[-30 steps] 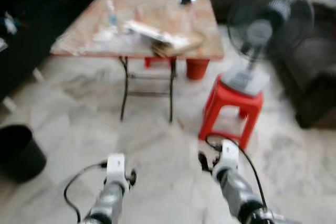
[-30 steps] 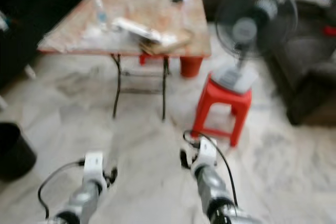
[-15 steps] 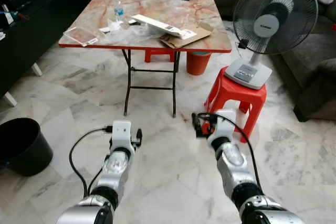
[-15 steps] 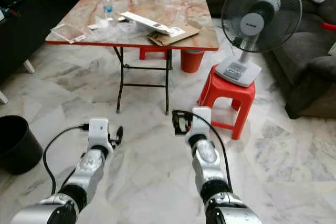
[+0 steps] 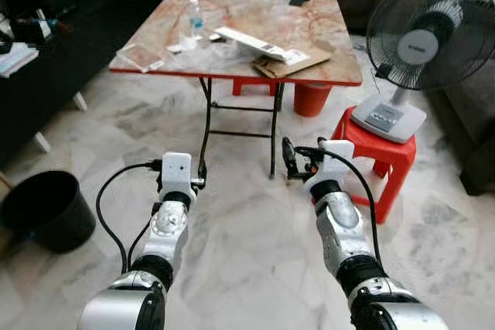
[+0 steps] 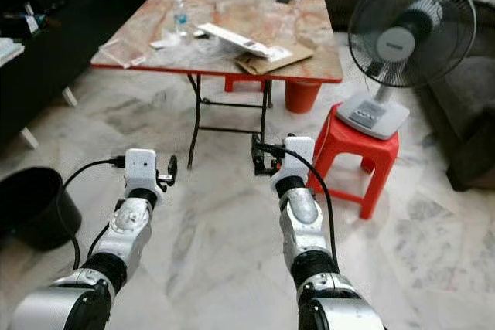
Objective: Picking trash to rubbish bin
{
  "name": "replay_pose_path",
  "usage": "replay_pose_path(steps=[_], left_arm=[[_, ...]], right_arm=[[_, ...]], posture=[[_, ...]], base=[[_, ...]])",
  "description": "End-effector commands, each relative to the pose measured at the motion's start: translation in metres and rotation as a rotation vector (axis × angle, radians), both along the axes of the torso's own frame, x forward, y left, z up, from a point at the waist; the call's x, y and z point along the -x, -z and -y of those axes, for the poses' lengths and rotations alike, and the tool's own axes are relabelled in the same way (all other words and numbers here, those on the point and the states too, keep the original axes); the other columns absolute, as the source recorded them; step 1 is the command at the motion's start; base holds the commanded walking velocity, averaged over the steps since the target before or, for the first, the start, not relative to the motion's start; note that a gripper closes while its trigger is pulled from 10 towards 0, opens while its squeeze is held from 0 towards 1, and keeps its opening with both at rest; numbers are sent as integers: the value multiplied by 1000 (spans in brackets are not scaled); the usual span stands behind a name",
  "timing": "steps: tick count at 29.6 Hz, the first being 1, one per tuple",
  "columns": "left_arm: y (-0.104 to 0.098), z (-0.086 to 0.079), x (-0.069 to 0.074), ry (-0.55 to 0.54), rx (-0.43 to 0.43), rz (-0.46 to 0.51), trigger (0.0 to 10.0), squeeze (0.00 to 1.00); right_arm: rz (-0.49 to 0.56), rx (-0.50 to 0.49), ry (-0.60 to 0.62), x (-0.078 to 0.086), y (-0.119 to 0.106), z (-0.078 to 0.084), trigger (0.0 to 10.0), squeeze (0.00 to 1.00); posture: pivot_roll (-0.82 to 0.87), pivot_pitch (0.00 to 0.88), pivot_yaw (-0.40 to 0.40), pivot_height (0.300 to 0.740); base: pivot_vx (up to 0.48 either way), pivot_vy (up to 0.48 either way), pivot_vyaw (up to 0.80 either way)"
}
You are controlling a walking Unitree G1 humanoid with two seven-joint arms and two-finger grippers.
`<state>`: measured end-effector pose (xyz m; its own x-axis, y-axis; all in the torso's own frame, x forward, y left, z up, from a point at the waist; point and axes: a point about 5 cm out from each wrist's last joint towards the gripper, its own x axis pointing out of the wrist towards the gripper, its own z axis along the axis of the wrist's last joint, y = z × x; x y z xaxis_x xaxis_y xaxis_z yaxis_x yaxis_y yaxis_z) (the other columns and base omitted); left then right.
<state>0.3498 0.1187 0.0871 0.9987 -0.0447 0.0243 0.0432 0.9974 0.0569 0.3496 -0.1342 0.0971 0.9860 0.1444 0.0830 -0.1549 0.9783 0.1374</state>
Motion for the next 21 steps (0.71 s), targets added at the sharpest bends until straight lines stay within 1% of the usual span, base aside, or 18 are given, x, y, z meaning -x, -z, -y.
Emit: replay_pose_path(steps=[1,13,21], left_arm=[[-3,-7,-2,-16,-13,17,10000,0],[-5,-7,-3,-16,-12,27,10000,0],[-11,-8,-6,-22,-10,44,10000,0]], right_arm=[[20,-10,-18,-1,-4,-8,10000,0],[10,-26,-49,1,-1,-14,10000,0],[-6,-43,-53,0,0,-15,10000,0]], posture=[[-121,4,9,740],[-117,0,11,740],[-110,0,2,740]], base=[[315,0,531],[320,0,579],[329,0,0]])
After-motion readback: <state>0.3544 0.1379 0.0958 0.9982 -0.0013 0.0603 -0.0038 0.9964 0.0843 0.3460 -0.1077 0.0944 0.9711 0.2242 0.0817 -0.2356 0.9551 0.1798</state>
